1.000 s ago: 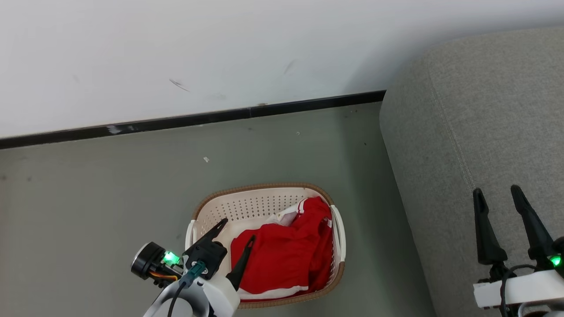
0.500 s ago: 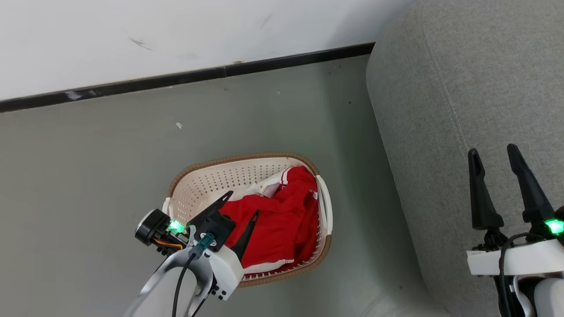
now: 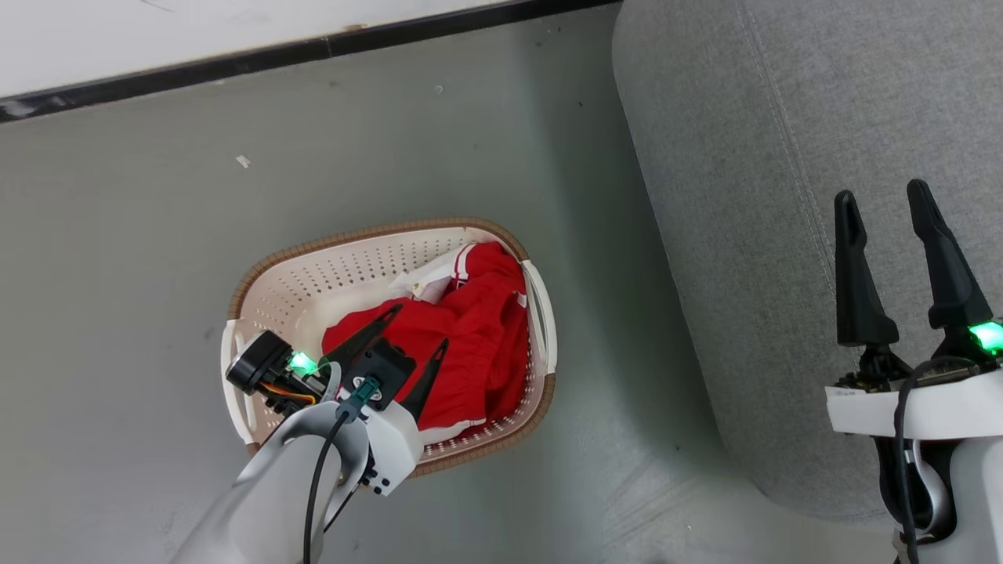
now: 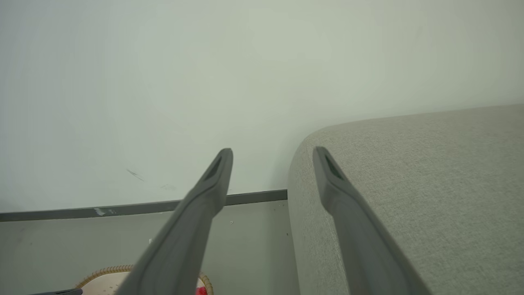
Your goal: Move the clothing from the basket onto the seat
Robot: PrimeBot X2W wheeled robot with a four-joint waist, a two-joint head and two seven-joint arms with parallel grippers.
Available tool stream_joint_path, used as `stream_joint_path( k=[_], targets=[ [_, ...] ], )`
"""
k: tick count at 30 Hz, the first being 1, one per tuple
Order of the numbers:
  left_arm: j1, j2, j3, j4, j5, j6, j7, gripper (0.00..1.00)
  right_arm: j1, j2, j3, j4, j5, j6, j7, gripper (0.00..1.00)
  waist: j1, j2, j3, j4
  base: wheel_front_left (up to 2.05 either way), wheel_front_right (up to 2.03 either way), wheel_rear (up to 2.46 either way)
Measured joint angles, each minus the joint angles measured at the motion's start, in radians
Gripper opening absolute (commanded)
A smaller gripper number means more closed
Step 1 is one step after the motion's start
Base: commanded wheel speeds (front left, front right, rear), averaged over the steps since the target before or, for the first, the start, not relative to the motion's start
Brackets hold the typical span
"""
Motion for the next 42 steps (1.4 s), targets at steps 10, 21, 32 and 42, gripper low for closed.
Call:
stream_joint_path(
  k=[10, 21, 32, 42],
  targets=[
    [-0.066, 0.003, -0.011, 0.039, 0.018, -0.001, 0.0, 1.0, -0.083, -0.001, 0.028, -0.002, 0.034, 0.0, 0.0, 1.0, 0.0, 0.0, 0.089, -0.056, 0.0, 0.0, 0.0],
    [-0.123, 0.01, -0.029, 0.091, 0.035, -0.012, 0.017, 1.0, -0.144, -0.001, 0.064, 0.001, 0.065, 0.0, 0.0, 1.0, 0.0, 0.0, 0.166, -0.11, 0.0, 0.0, 0.0],
    [-0.188, 0.026, -0.034, 0.122, 0.063, -0.016, 0.018, 1.0, -0.191, -0.001, 0.084, 0.006, 0.102, 0.0, 0.0, 1.0, 0.0, 0.0, 0.238, -0.166, 0.0, 0.0, 0.0],
    [-0.237, 0.067, -0.031, 0.157, 0.079, -0.016, 0.027, 1.0, -0.22, -0.001, 0.109, 0.026, 0.134, 0.0, 0.0, 1.0, 0.0001, 0.0, 0.3, -0.216, 0.0, 0.0, 0.0]
  ],
)
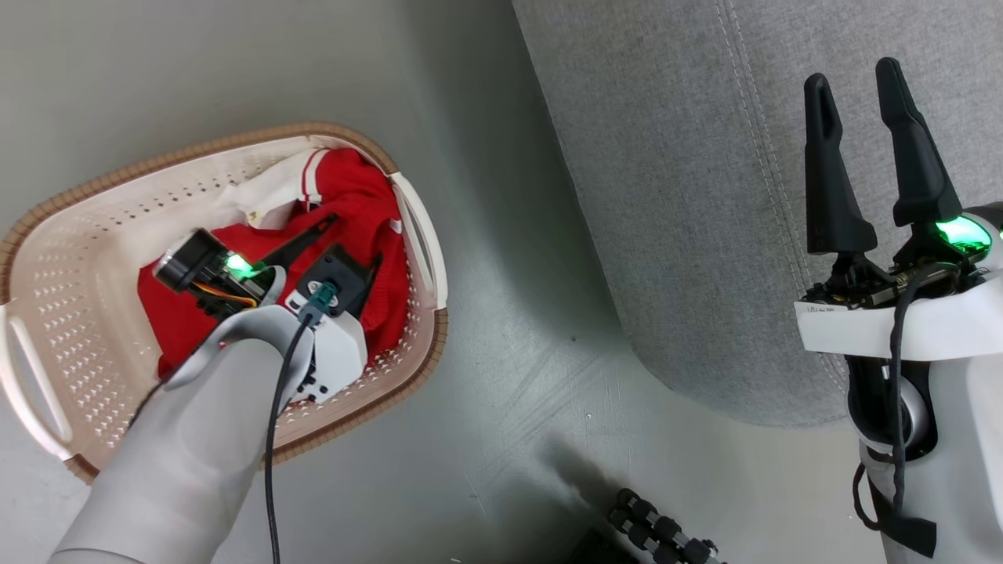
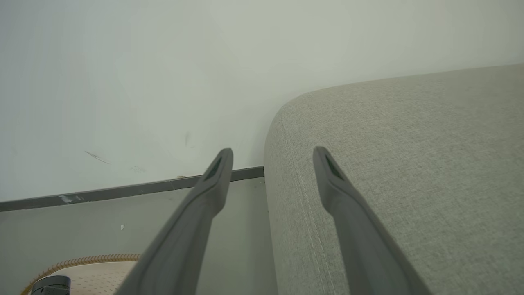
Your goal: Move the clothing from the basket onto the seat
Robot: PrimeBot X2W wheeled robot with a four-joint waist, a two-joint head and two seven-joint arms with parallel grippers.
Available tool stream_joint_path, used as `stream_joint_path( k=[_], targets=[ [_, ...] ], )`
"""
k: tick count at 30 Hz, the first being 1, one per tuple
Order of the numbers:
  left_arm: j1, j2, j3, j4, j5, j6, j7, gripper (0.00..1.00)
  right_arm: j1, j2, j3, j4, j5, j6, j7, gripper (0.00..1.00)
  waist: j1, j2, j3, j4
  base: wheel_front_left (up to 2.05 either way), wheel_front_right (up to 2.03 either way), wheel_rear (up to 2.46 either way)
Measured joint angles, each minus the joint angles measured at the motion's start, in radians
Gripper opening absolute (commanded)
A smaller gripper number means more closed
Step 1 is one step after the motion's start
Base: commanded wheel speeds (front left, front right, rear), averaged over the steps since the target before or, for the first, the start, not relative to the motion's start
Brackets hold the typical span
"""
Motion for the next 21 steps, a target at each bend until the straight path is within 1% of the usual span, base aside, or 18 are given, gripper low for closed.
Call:
stream_joint_path(
  k=[6, 15, 16, 18, 19, 21],
  targets=[
    [-0.027, 0.011, 0.006, 0.007, 0.007, 0.002, 0.002, 1.0, -0.042, 0.0, 0.013, 0.003, 0.025, 0.0, 0.0, 1.0, 0.0, 0.0, 0.028, -0.024, 0.0, 0.0, 0.0],
    [-0.056, 0.029, 0.021, 0.032, 0.009, 0.023, 0.008, 1.0, -0.061, 0.0, 0.023, 0.006, 0.044, 0.0, 0.0, 1.0, -0.0001, 0.0, 0.064, -0.051, 0.0, 0.0, 0.0],
    [-0.063, 0.031, 0.023, 0.033, 0.009, 0.024, 0.008, 0.88, -0.061, 0.0, 0.024, 0.007, 0.045, 0.0, 0.0, 1.0, -0.0001, 0.0, 0.067, -0.054, 0.0, 0.0, 0.0],
    [-0.069, 0.033, 0.026, 0.037, 0.009, 0.027, 0.012, 0.41, -0.061, 0.0, 0.025, 0.008, 0.051, 0.0, 0.0, 1.0, -0.0001, 0.0, 0.073, -0.058, 0.0, 0.0, 0.0],
    [-0.07, 0.033, 0.026, 0.041, 0.009, 0.027, 0.014, 0.01, -0.061, 0.0, 0.025, 0.008, 0.052, 0.0, 0.0, 1.0, -0.0001, 0.0, 0.076, -0.06, 0.0, 0.0, 0.0],
    [-0.071, 0.034, 0.027, 0.049, 0.009, 0.027, 0.015, 0.0, -0.063, 0.0, 0.026, 0.009, 0.053, 0.0, 0.0, 1.0, -0.0001, 0.0, 0.081, -0.063, 0.0, 0.0, 0.0]
  ],
)
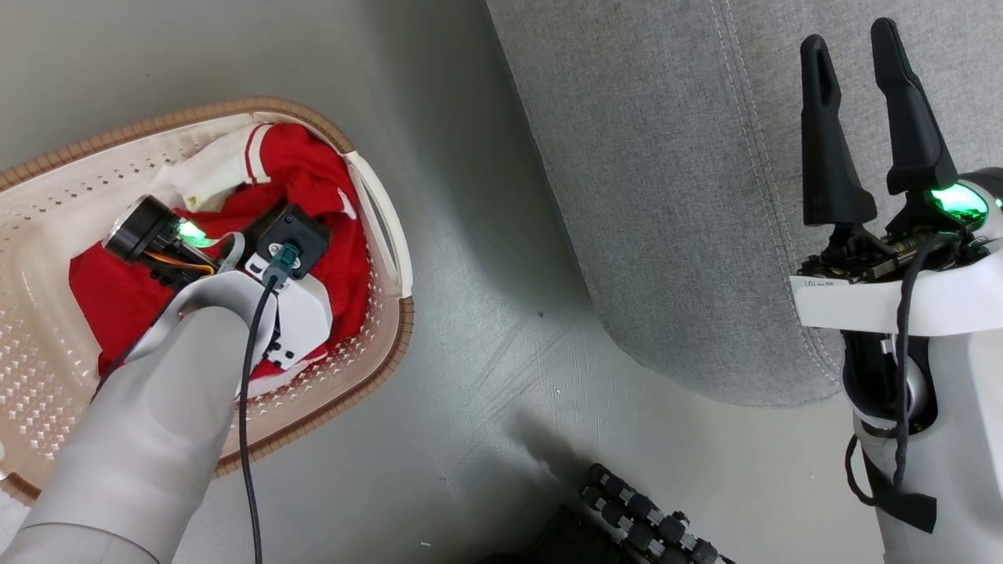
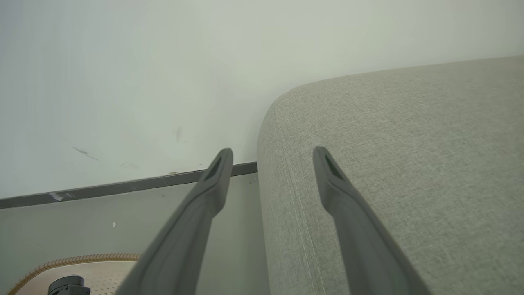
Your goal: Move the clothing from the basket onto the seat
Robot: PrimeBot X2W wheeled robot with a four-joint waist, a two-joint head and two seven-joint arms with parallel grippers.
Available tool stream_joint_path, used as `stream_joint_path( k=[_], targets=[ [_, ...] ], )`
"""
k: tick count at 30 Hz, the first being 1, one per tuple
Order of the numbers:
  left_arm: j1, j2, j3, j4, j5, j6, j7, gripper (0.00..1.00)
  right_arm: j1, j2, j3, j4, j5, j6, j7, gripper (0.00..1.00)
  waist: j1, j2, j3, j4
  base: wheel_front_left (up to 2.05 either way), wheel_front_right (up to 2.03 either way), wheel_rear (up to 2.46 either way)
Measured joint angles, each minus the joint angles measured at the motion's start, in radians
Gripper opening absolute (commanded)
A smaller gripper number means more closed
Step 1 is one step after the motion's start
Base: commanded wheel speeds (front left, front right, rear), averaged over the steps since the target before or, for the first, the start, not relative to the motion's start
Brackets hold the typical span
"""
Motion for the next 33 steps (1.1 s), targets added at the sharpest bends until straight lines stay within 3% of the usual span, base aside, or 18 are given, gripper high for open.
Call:
stream_joint_path(
  k=[13, 21, 33],
  targets=[
    [-0.009, -0.007, 0.034, -0.008, -0.03, 0.018, -0.038, 0.0, -0.038, 0.0, -0.006, 0.024, 0.004, 0.0, 0.0, 1.0, 0.0, 0.0, 0.008, 0.001, 0.0, 0.0, 0.0],
    [0.017, -0.009, 0.068, -0.078, -0.066, 0.047, -0.081, 0.0, -0.063, 0.0, -0.006, 0.032, -0.016, 0.0, -0.003, 1.0, 0.0, 0.0, -0.01, 0.028, 0.0, 0.0, 0.0],
    [0.079, -0.031, 0.098, -0.239, -0.12, 0.053, -0.107, 0.0, -0.077, -0.001, 0.004, 0.066, -0.067, 0.0, -0.003, 1.0, 0.0, 0.0, -0.057, 0.083, 0.0, 0.0, 0.0]
  ],
)
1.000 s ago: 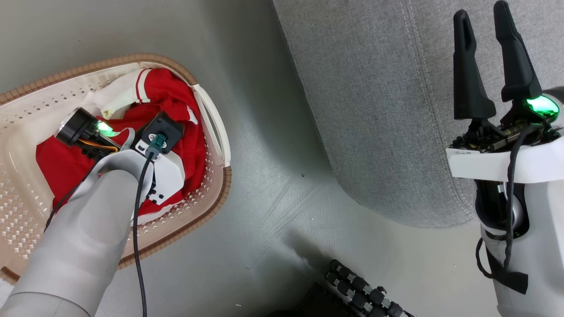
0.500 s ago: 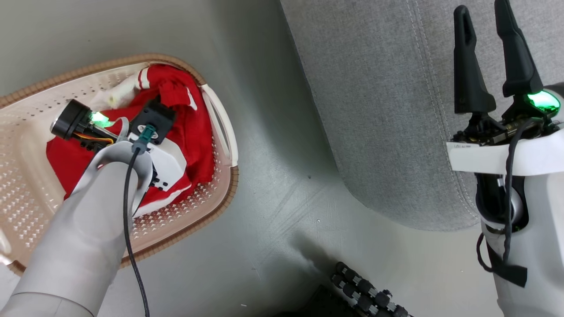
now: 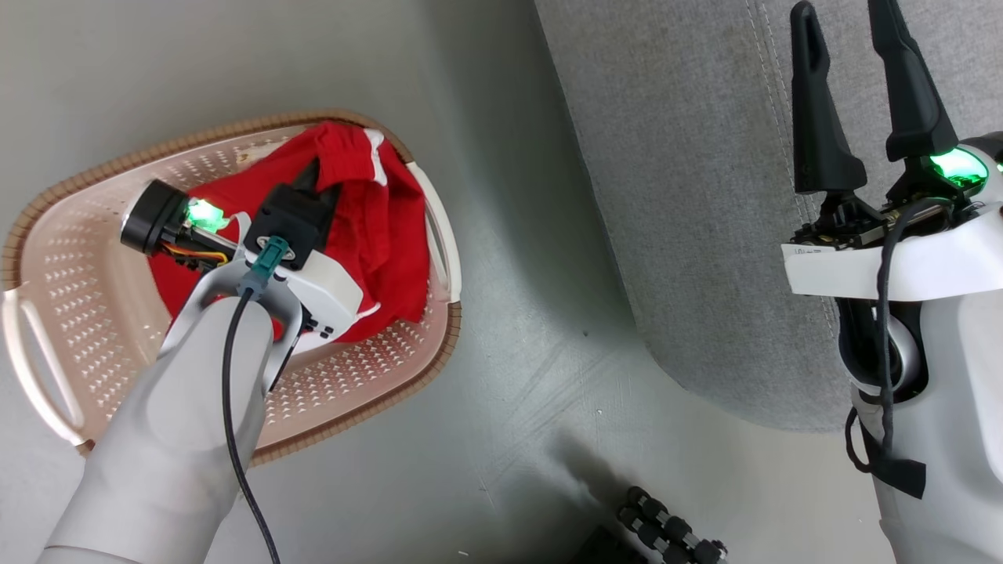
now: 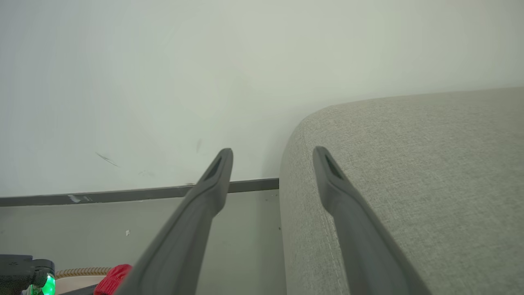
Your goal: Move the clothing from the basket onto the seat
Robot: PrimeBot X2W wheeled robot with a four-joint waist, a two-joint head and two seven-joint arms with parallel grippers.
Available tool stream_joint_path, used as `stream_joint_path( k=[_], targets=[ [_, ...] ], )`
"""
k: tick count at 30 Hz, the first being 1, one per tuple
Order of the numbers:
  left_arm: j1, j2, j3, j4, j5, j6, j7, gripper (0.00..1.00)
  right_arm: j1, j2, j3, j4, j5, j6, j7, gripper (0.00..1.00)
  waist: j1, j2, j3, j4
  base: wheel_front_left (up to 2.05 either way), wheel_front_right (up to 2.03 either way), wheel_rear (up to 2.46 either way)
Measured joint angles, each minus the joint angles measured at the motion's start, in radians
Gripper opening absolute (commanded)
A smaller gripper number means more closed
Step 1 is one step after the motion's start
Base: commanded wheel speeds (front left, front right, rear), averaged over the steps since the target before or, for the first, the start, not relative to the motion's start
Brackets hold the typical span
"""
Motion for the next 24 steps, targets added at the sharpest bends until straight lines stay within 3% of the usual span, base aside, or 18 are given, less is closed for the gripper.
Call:
stream_joint_path(
  k=[10, 24],
  targets=[
    [0.058, 0.006, 0.05, -0.152, -0.052, 0.014, -0.008, 0.0, -0.001, -0.002, 0.033, 0.031, -0.057, 0.0, 0.0, 1.0, 0.0, 0.0, -0.06, 0.051, 0.0, 0.0, 0.0],
    [0.142, 0.061, 0.113, -0.301, -0.096, 0.018, -0.009, 0.0, 0.003, -0.007, 0.087, 0.095, -0.139, 0.0, 0.0, 1.0, 0.0, 0.0, -0.164, 0.116, 0.0, 0.0, 0.0]
  ],
)
